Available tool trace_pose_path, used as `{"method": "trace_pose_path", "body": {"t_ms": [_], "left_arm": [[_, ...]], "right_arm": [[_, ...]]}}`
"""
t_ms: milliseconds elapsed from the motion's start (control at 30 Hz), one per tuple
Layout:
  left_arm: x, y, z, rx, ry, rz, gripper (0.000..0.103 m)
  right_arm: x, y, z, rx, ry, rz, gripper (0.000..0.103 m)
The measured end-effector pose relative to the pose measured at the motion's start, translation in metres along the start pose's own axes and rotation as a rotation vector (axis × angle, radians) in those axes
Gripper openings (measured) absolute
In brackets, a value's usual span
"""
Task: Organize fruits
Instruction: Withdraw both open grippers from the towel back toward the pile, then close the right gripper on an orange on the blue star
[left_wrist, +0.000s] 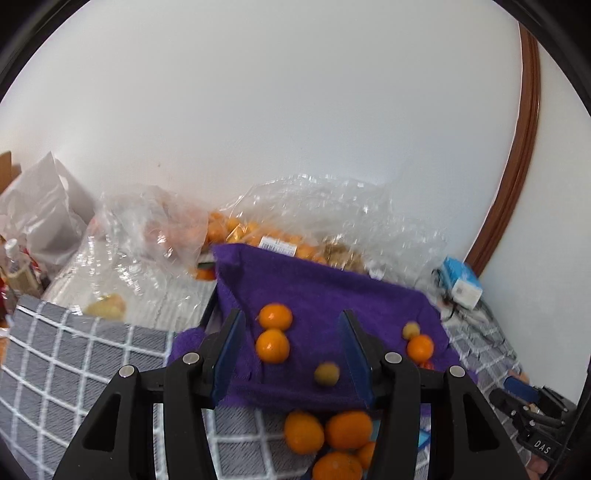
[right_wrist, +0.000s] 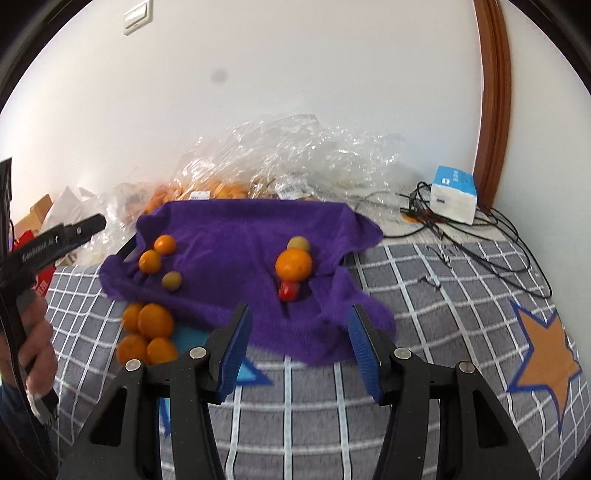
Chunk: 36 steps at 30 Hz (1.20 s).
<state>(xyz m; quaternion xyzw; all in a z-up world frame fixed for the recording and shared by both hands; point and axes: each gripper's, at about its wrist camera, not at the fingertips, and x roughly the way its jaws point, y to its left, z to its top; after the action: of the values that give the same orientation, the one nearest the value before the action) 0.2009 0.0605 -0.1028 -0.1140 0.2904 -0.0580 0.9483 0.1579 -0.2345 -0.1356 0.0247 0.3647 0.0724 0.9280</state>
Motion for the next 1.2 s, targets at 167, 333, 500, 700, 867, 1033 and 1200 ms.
{"method": "trace_pose_path", "body": {"t_ms": [167, 333, 500, 700, 867, 1033, 1200], "left_arm": [[-0.024, 0.007, -0.026, 0.082, 0.07, 0.048, 0.05], [-0.033, 0.035, -0.062, 0.116, 0.122, 0.154, 0.05], [-0.031, 0.061, -0.084, 0.087, 0.2, 0.201, 0.05], [-0.025, 0.079, -0.095, 0.042, 0.25, 0.251, 0.05], [-0.03, 0.091, -0.095, -0.019, 0.243, 0.251, 0.053], [-0.034, 0.097, -0.097, -0.058, 0.235, 0.242, 0.055], [-0.034, 0.095, -0.098, -0.046, 0.237, 0.254, 0.056]], "right_arm": [[-0.009, 0.004, -0.009, -0.017, -0.005, -0.009, 0.054], [-0.002, 0.014, -0.017, -0.004, 0.021, 0.025, 0.052], [0.006, 0.031, -0.024, -0.017, 0.052, 0.048, 0.052], [0.014, 0.053, -0.03, -0.051, 0.071, 0.062, 0.052], [0.021, 0.068, -0.028, -0.063, 0.09, 0.096, 0.049], [0.033, 0.087, -0.03, -0.094, 0.115, 0.121, 0.045], [0.044, 0.103, -0.034, -0.138, 0.145, 0.136, 0.041]]}}
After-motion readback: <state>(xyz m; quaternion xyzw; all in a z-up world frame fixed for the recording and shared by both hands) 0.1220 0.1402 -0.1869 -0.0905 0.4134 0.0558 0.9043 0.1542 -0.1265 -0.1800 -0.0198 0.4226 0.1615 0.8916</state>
